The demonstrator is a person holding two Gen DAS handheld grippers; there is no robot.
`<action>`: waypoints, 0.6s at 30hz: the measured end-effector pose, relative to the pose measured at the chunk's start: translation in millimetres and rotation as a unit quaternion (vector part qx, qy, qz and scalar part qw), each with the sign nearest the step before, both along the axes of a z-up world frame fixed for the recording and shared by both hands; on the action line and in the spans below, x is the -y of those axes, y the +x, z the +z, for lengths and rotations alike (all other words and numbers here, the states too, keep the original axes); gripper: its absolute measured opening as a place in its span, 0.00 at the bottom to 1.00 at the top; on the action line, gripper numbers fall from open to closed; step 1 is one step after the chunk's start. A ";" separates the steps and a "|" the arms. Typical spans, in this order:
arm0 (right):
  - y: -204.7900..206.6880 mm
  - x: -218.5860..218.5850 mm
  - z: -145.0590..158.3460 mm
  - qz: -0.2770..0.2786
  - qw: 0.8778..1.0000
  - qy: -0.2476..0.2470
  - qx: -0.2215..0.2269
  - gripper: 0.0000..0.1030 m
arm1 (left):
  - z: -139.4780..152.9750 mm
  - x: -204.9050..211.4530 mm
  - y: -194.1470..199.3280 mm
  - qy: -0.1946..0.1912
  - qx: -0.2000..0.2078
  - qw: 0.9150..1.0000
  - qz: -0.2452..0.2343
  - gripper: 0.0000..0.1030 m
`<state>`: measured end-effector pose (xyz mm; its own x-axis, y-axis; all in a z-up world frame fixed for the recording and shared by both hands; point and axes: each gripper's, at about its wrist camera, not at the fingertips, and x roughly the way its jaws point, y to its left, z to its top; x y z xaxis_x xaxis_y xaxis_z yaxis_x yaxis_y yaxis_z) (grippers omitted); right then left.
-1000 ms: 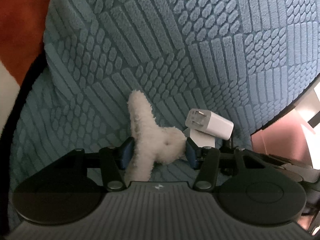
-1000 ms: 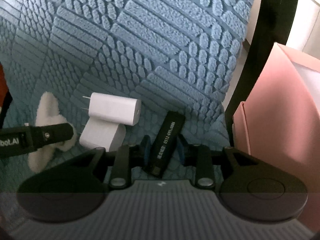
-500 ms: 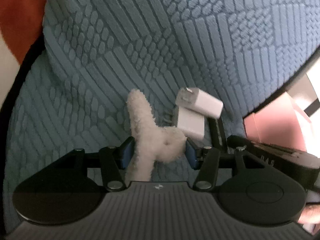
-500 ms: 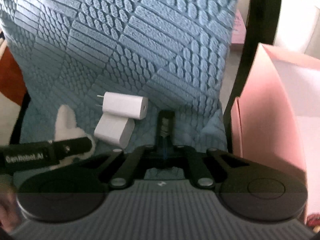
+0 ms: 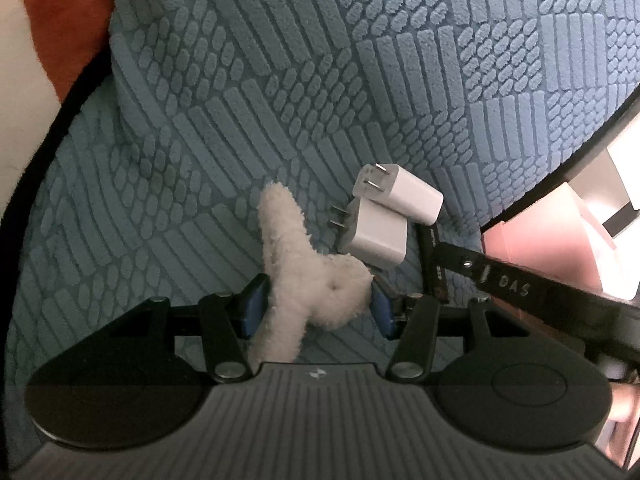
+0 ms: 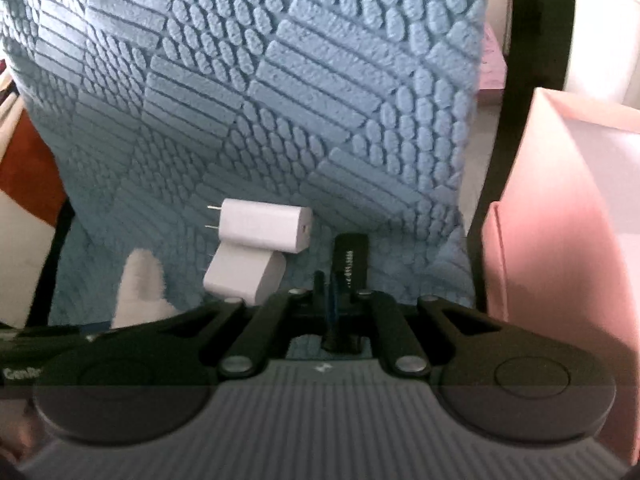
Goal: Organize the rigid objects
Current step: 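Lift the fluffy clip and USB stick off the cushion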
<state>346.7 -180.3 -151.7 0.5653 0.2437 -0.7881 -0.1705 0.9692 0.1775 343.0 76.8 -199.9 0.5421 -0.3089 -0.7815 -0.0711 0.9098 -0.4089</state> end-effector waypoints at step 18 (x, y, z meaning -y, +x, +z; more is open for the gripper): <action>19.6 -44.6 -45.7 0.001 0.998 -0.061 0.003 0.26 | -4.9 8.3 1.1 -0.001 -0.004 1.000 0.001 0.57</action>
